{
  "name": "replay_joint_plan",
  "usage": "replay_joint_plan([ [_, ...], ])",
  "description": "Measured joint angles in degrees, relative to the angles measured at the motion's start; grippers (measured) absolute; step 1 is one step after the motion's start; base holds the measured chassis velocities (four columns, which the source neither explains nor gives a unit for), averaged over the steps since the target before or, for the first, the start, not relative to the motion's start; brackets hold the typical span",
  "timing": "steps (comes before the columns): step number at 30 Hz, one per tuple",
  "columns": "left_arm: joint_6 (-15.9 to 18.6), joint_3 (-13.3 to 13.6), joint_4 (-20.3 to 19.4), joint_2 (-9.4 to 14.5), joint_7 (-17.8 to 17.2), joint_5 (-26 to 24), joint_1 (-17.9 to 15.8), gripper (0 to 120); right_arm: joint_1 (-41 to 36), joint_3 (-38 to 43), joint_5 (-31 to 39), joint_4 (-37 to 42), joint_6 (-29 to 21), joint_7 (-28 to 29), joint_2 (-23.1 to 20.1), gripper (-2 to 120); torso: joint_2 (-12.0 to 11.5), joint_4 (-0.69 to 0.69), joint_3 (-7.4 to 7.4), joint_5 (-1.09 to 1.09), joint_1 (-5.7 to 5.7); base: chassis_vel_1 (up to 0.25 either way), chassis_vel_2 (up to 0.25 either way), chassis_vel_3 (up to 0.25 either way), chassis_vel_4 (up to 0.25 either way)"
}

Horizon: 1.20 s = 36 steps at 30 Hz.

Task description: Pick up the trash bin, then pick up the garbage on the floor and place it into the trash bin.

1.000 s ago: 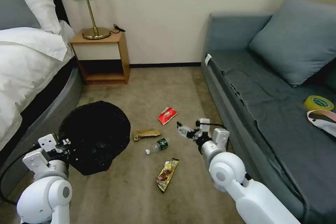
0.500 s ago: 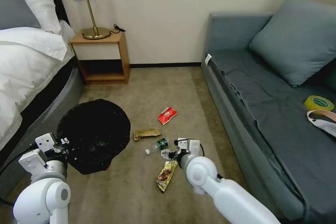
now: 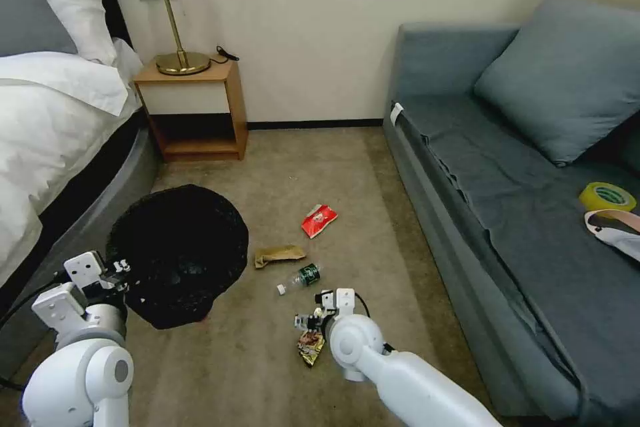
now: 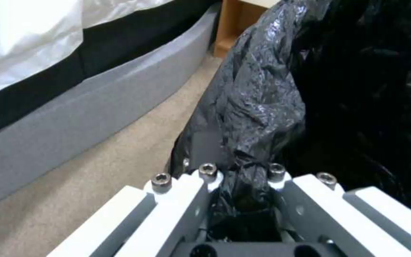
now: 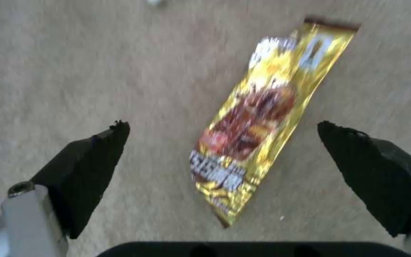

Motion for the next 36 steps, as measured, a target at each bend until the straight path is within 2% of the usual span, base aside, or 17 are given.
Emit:
replay_joint_plan([
  [9,-0.21,-0.5,-0.1,0.01,0.03,0.17,0.54,3,-1.31,-0.44,-2.82,-4.94,1.77,-2.69,1.4,100,0.0,0.0,0.0,0.0,0.0,0.0,0.0,0.0,0.0],
  [20,-0.21,0.17,0.23,-0.25,0.09,0.99,0.44,3,-0.69,-1.19,-5.96,-10.8,4.4,-6.0,2.52,100,0.0,0.0,0.0,0.0,0.0,0.0,0.0,0.0,0.0],
  [36,-0.23,-0.57,0.16,-0.06,0.1,1.04,0.6,3,0.33,-2.48,-9.02,-17.33,5.94,-8.94,4.11,100,0.0,0.0,0.0,0.0,0.0,0.0,0.0,0.0,0.0],
])
